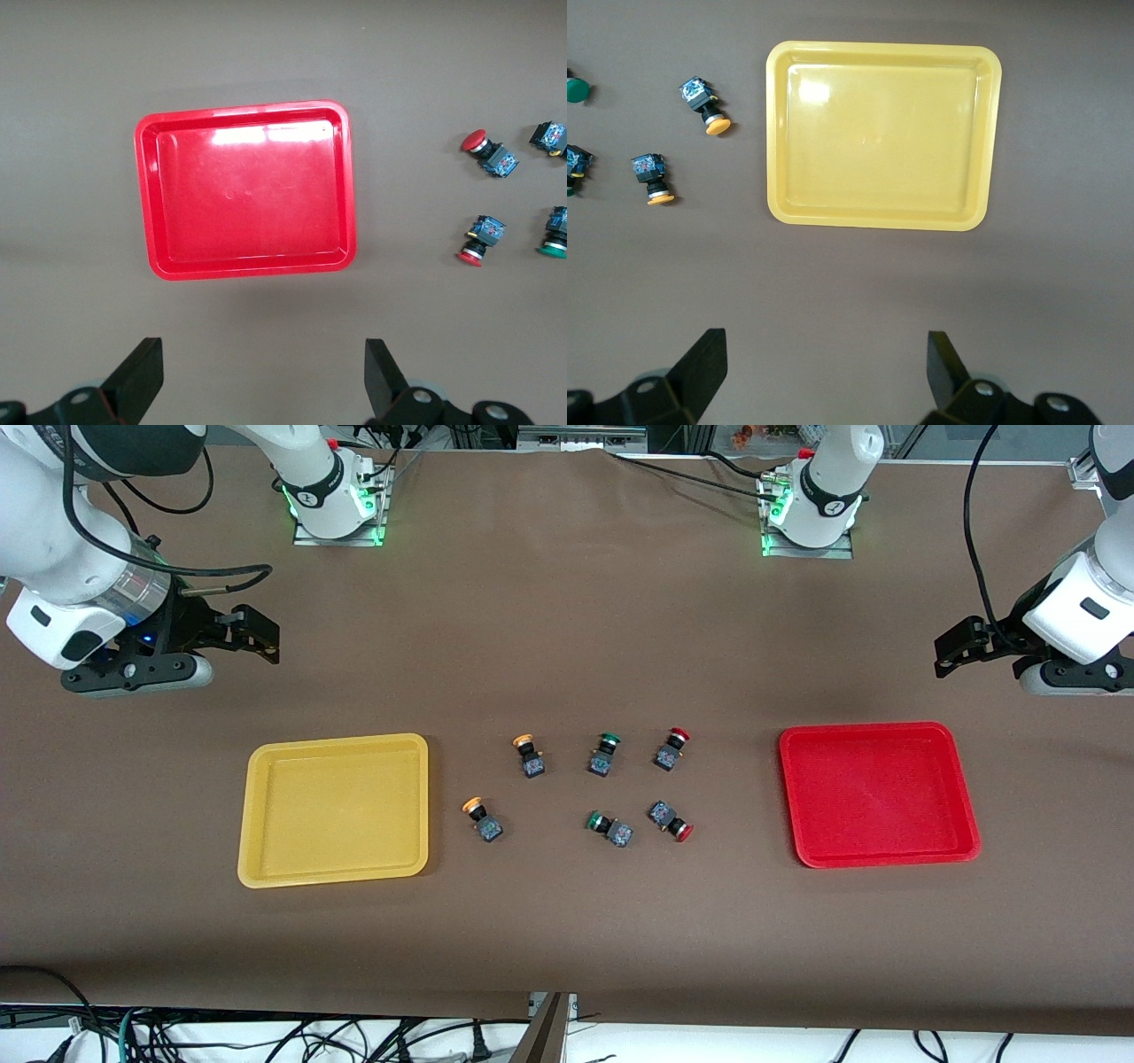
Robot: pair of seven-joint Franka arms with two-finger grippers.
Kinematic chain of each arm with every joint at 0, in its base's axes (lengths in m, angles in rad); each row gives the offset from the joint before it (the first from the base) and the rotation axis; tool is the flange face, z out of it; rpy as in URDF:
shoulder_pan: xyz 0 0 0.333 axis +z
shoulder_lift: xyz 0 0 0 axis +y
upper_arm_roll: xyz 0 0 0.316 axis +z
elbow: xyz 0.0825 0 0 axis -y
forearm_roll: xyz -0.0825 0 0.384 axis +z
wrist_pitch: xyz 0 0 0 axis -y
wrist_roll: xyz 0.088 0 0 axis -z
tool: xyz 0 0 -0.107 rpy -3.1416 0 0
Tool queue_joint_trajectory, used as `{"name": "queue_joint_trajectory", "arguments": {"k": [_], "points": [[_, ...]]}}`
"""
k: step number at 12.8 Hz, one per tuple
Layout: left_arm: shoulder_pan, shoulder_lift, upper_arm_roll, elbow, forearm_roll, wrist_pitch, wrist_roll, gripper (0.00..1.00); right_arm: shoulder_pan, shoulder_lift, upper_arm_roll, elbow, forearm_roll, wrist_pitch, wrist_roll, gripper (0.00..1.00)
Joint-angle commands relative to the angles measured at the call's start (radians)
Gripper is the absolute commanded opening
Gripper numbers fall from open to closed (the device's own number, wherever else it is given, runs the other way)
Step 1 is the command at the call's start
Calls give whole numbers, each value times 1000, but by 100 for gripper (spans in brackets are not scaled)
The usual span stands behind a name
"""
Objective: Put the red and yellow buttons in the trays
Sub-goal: 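Reach the right gripper to an orange button while the left gripper reaches red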
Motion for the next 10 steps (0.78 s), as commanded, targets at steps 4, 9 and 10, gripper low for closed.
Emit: {"name": "queue_joint_trajectory", "arguments": {"k": [4,9,10], "points": [[-19,44,2,8,-13,-20,9,100,133,181,8,-7,10,137,2,100],[-102,240,2,59,-86,58,-82,100,176,548,55,177,10,458,-87,100],[-108,283,1,58,-101,134,-159,100,175,619,66,228,9,515,-96,100]]}}
